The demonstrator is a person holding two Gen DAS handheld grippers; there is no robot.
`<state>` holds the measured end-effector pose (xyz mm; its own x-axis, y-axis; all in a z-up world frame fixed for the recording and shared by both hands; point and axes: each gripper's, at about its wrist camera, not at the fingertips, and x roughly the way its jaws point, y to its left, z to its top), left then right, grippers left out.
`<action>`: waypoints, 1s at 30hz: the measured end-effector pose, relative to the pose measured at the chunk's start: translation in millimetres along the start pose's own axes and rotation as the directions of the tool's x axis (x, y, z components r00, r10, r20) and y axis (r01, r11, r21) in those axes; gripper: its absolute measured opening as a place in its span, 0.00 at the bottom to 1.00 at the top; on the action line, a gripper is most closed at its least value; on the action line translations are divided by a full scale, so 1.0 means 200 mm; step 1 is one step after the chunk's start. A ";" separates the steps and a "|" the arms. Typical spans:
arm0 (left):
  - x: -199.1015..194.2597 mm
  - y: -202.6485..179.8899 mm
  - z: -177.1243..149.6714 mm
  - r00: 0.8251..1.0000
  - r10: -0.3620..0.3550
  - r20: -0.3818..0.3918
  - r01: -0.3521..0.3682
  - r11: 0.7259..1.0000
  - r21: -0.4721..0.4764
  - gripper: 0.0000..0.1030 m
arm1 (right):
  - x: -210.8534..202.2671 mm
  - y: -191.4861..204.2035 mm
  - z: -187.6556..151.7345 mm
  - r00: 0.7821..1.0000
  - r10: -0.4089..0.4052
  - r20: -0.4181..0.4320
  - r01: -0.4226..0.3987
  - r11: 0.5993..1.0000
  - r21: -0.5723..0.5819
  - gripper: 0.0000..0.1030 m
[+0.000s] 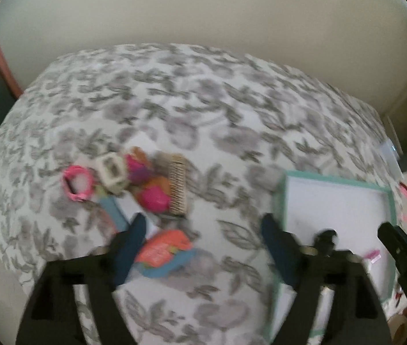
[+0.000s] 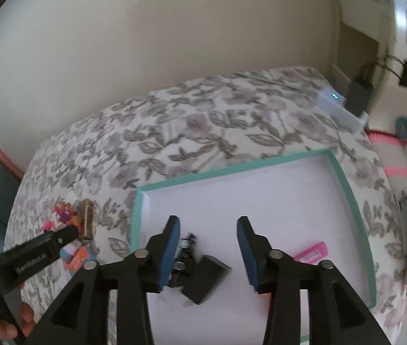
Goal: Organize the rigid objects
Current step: 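Carry the charger and bottle into the tray and open both grippers, then move both grippers back to the toy pile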
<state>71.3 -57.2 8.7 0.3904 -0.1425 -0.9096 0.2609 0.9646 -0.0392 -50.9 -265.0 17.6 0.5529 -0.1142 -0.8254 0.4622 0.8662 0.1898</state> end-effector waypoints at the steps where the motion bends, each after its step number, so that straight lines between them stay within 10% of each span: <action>1: 0.00 0.04 0.01 1.000 0.008 0.011 -0.008 1.000 -0.014 0.84 | 0.00 0.03 0.00 1.000 0.001 0.006 -0.001 1.000 -0.014 0.53; 18: 0.01 0.71 0.06 0.987 0.148 0.070 -0.129 0.965 -0.229 0.89 | 0.12 0.56 -0.04 0.998 0.059 0.028 -0.054 0.986 -0.158 0.98; 30: 0.07 0.97 0.07 0.990 0.126 0.063 -0.100 0.944 -0.313 0.96 | 0.29 0.82 -0.15 0.995 0.091 -0.050 -0.101 0.963 -0.252 1.00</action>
<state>140.3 125.4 -4.9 0.4749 -0.0333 -0.8794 -0.0695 0.9947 -0.0752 35.8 -115.7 -15.7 0.5571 -0.0101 -0.8304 0.2146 0.9677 0.1322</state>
